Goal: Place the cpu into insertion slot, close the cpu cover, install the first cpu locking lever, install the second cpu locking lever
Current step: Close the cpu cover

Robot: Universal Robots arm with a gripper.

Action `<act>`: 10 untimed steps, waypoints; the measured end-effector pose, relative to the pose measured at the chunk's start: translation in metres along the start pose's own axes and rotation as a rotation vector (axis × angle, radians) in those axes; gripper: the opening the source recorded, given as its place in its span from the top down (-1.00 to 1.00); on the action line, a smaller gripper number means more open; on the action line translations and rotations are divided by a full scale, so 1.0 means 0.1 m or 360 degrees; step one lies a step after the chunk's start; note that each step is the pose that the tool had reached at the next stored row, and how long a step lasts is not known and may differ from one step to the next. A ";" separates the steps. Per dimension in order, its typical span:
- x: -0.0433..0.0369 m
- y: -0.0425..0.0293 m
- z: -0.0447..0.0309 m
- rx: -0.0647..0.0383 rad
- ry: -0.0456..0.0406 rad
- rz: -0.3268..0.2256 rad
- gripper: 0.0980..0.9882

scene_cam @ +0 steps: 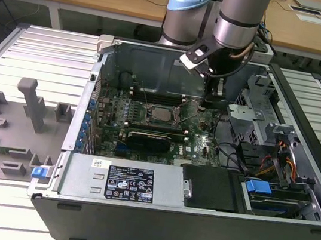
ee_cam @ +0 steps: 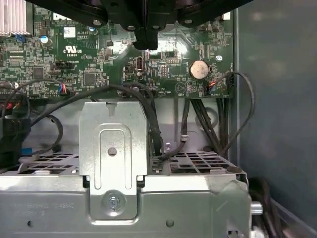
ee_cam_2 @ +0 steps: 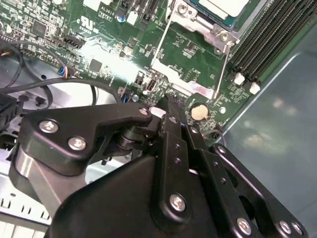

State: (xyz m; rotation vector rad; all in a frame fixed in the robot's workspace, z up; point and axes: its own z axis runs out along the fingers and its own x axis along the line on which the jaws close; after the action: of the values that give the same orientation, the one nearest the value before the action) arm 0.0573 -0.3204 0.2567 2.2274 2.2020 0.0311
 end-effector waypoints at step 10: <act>-0.001 0.030 0.139 0.0048 -0.0001 0.0001 0.98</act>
State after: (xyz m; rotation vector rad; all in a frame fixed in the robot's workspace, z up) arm 0.0606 -0.3204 0.2428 2.2427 2.2167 -0.0026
